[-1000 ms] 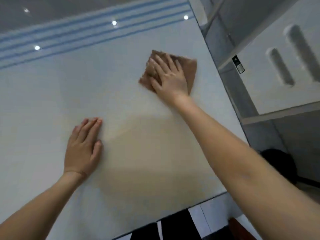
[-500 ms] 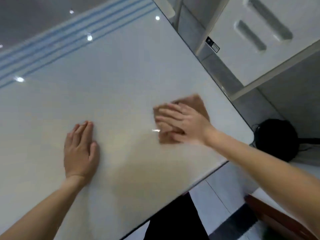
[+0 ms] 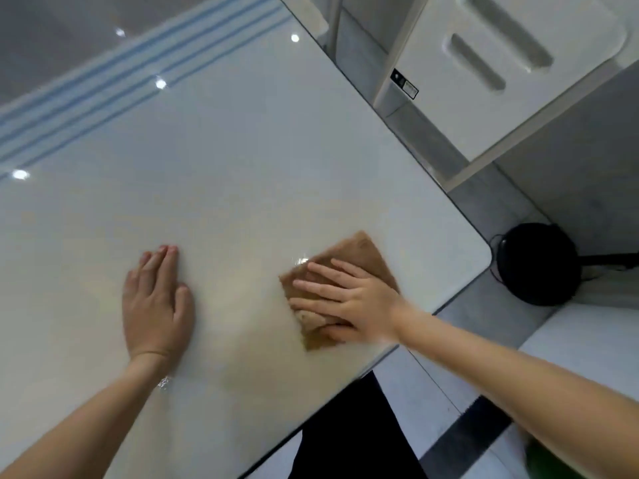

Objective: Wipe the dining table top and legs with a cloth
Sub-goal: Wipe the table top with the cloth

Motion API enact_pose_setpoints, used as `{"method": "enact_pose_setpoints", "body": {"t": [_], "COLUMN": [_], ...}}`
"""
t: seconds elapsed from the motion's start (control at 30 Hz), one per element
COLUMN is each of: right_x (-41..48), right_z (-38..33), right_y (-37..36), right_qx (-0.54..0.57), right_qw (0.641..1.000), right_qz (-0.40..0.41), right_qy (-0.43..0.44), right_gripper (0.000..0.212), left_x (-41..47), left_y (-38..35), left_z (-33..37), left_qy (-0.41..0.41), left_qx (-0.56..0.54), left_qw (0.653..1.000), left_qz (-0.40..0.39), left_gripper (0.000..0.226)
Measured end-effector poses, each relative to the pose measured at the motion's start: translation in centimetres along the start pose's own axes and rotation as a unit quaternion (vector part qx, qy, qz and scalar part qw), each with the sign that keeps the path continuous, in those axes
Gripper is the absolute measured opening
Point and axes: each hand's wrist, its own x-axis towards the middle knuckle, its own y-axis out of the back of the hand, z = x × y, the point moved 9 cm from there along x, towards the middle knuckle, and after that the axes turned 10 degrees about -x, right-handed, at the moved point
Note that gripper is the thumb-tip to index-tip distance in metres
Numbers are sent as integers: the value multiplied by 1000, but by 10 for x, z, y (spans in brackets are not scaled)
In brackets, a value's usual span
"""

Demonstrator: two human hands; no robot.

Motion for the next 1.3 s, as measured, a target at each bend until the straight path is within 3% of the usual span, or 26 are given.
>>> {"method": "enact_pose_setpoints", "body": {"t": [0.07,0.13,0.27,0.37,0.53,0.73,0.97,1.07,1.17,1.3], "right_x": [2,25,99,167,246,226,22,-43,-24,60], "right_z": [21,70,196,279,339,308,139,101,135,233], "right_y": [-2,-4,3,15,17,19,7,6,3,10], "right_qx": [-9,-17,-27,-6,24,39,50,46,56,39], "right_qw": [994,994,996,964,918,938,956,957,948,909], "right_qz": [-23,-28,25,21,18,31,26,8,9,32], "right_qy": [107,106,-83,-264,-394,-343,-288,-286,-312,-413], "right_gripper": [58,59,59,64,59,56,56,57,61,60], "left_x": [2,3,3,3,3,2,0,2,3,0], "left_y": [0,0,-1,-2,-3,-3,-5,-6,-5,-4], "left_z": [-4,-5,-5,-10,-12,-8,-8,-8,-8,-7], "left_qy": [9,16,13,15,20,19,27,24,34,42], "left_qx": [2,4,-3,-9,-20,-14,-4,-4,-17,-9], "left_qw": [1000,1000,1000,1000,999,999,999,999,999,999], "left_qz": [-9,-13,-14,-17,-24,-32,-36,-38,-28,-26], "left_gripper": [58,59,60,61,59,58,59,60,60,61]}}
